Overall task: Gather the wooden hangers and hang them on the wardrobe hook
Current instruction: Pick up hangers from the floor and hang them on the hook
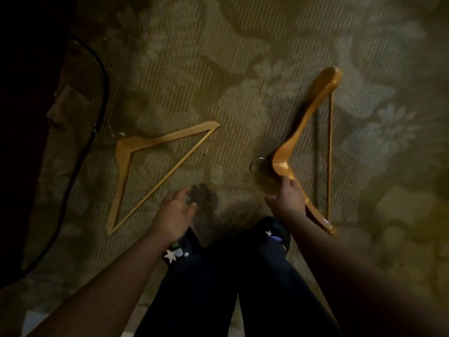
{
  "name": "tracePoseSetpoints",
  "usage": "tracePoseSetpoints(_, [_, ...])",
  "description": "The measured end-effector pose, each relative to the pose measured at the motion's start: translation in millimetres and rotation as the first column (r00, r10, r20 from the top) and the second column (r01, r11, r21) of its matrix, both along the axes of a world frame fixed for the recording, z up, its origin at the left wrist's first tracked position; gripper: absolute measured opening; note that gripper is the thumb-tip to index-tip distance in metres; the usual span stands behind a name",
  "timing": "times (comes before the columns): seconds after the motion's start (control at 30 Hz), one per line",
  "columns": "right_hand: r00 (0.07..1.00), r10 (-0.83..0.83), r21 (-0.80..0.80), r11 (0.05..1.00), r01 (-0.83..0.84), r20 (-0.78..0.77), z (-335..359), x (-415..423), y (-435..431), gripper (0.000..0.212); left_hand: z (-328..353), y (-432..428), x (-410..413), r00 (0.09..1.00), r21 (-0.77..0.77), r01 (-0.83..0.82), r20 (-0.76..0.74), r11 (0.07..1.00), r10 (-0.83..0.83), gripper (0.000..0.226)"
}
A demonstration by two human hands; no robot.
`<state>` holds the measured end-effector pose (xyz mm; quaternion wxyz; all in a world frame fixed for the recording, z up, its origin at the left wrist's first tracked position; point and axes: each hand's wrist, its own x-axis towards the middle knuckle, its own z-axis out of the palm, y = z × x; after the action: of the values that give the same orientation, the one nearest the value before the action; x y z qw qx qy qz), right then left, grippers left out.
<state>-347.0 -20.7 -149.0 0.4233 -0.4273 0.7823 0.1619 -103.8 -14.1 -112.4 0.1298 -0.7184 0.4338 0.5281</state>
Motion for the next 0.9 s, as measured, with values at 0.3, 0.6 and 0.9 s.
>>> tracePoseSetpoints(0.3, [0.985, -0.106, -0.197, 0.977, 0.078, -0.138, -62, -3, 5, 0.086, -70, -4, -9, 0.995, -0.034, -0.098, 0.002, 0.995, 0.098, 0.056])
tracePoseSetpoints(0.6, [0.996, 0.028, -0.178, 0.983, -0.044, -0.088, -60, -24, -22, 0.054, -73, 0, -16, 0.993, -0.044, -0.105, -0.058, 0.993, 0.102, 0.054])
tracePoseSetpoints(0.9, [0.974, 0.112, -0.321, 0.946, -0.044, 0.198, -27, 32, -41, 0.051, -58, -5, 26, 0.961, -0.148, -0.266, 0.042, 0.953, 0.274, 0.051])
